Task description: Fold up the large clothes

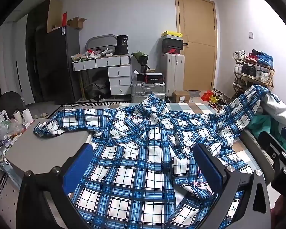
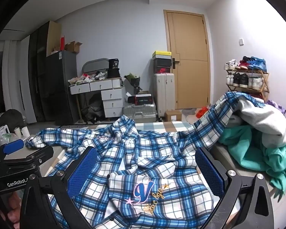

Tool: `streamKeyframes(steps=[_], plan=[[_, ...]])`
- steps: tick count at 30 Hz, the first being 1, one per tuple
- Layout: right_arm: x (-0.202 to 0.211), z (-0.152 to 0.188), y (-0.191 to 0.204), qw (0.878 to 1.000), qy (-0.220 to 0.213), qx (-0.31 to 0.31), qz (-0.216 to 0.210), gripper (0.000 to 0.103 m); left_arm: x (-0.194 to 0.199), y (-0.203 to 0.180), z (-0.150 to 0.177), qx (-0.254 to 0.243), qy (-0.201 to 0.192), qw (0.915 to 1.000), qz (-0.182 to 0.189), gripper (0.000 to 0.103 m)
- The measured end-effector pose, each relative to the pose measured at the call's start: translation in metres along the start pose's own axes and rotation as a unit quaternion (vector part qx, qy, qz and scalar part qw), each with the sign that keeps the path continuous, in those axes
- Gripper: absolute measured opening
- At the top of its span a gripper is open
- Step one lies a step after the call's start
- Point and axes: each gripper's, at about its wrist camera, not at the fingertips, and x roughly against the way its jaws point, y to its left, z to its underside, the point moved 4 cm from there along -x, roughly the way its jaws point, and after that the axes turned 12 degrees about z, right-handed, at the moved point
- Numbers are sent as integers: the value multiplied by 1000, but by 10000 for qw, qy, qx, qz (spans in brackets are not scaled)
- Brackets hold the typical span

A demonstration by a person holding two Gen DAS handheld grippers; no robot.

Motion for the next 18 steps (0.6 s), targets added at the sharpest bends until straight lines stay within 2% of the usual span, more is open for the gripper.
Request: streamKeyframes(steps=[18], plan=[[-2,3,-1,10000,36,17,-39,103,-1,4,5,122,22,9999,71,102]])
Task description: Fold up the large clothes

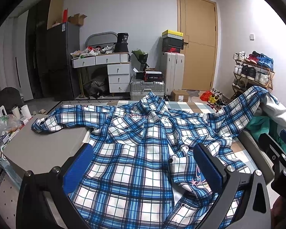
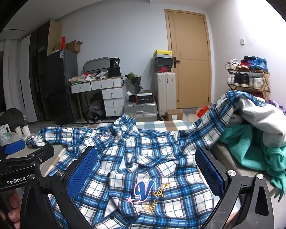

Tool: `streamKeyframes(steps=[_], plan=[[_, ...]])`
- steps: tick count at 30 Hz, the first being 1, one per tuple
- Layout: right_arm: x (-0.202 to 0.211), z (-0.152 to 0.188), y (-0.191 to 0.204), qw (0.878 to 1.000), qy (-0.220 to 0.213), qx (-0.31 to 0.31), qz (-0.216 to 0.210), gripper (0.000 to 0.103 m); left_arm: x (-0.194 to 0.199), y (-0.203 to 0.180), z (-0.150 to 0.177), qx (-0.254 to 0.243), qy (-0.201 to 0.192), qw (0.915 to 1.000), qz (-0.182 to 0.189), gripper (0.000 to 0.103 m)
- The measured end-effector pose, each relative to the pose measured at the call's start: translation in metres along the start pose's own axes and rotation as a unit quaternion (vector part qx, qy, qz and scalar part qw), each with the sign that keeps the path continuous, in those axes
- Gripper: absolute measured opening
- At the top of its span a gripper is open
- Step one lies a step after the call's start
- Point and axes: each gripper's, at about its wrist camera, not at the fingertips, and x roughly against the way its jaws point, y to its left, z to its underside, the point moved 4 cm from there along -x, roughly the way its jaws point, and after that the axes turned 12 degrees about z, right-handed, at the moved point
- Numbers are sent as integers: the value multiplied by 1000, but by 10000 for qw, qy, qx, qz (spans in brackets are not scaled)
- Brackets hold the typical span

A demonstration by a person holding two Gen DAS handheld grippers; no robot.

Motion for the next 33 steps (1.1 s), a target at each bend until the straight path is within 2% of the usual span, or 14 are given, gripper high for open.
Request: streamKeyframes(steps=[33], plan=[[0,-1,-7,9999,3,-136,-54,103,2,-4,-2,-81,-23,10000,46,102]])
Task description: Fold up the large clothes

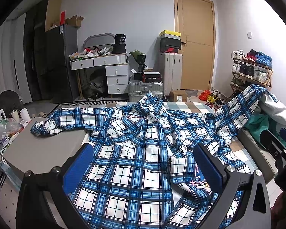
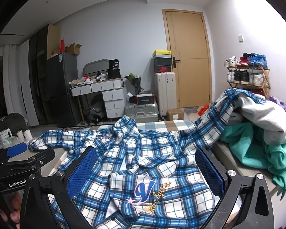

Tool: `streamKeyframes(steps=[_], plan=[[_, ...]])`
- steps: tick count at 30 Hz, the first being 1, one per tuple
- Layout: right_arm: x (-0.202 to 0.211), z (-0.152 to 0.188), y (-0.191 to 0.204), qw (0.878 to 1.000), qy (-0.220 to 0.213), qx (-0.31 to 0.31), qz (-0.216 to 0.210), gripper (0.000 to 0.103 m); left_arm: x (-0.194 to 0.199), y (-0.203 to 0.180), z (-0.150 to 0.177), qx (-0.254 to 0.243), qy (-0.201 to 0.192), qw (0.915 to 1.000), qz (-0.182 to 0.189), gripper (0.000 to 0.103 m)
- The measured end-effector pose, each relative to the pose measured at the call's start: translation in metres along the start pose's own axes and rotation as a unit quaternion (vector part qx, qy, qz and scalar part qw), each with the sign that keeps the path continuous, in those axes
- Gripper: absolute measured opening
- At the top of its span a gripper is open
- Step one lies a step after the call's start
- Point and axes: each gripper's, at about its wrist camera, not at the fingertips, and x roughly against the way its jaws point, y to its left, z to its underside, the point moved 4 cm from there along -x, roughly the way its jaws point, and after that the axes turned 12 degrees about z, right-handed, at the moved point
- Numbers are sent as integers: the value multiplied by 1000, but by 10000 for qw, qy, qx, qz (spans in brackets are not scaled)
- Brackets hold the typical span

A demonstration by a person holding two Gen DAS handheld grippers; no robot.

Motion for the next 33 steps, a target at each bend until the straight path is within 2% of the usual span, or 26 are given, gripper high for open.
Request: streamKeyframes(steps=[18,22,24,26,28,33], plan=[[-5,-1,-1,10000,57,23,-37,103,-11,-2,-1,-20,107,9999,62,102],[-17,-10,-12,9998,162,-114,-32,103,-24,-4,-7,-43,187,9996,198,102],[-24,-16,-21,9997,176,-188,20,103,-28,-7,-10,-55,202,9992,336,102],[-31,-24,-34,9993,210,-312,48,103,-33,-12,-16,30,147,9972,731,102],[-39,-36,-53,9985,220,-498,89,103,-37,-17,-20,12,155,9959,890,102],[-63,-84,-137,9908,394,-1229,417,103,-61,-33,-25,-192,325,9916,1237,102]])
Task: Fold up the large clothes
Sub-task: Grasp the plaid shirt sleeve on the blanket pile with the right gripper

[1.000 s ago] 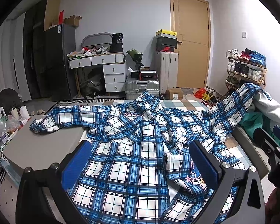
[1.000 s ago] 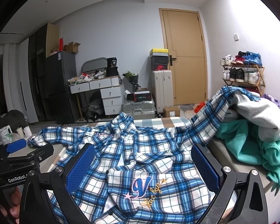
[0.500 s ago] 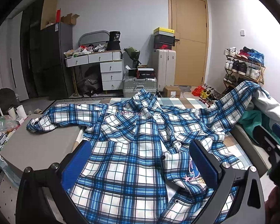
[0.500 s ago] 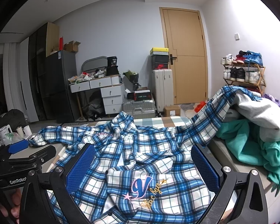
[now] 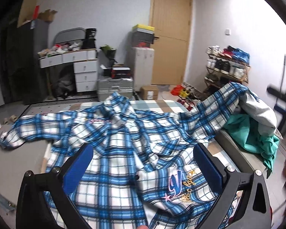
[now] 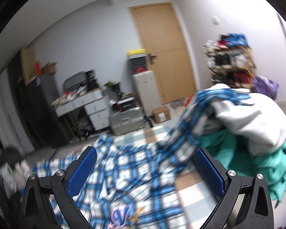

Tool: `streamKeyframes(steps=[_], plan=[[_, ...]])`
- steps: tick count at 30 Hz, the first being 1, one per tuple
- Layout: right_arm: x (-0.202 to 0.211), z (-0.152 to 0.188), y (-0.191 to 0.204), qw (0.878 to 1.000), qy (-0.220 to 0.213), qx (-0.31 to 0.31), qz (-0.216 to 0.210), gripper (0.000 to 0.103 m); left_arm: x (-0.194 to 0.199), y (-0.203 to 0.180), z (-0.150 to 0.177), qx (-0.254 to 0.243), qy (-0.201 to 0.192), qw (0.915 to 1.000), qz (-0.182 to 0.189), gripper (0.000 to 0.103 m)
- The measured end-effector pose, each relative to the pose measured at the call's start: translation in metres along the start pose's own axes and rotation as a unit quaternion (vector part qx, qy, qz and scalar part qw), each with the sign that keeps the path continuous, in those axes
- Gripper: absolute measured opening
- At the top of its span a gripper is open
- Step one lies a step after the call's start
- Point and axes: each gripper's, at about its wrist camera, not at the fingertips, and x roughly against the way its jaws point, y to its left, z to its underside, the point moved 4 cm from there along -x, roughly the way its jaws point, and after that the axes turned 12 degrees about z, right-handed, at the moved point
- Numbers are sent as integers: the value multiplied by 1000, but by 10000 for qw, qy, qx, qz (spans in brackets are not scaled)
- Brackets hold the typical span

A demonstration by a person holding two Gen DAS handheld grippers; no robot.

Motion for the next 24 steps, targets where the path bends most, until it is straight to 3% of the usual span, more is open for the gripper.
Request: streamKeyframes(steps=[5,11,16,21,24], plan=[[-35,-53,-67,9972,137,-456,584,103,-31,-5,-7,0,338,9989,312,102],[-99,-86,-132,9859,762,-1310,710,103,-54,-7,-20,-123,472,9981,377,102],[-148,-94,-166,9754,1237,-1664,753,103,-66,-7,-24,-115,534,9975,458,102],[-178,-85,-200,9544,1723,-2285,845,96,-81,-5,-23,-192,673,9966,440,102],[-187,-87,-205,9515,1840,-2315,847,96,-87,-5,-24,-179,718,9963,435,102]])
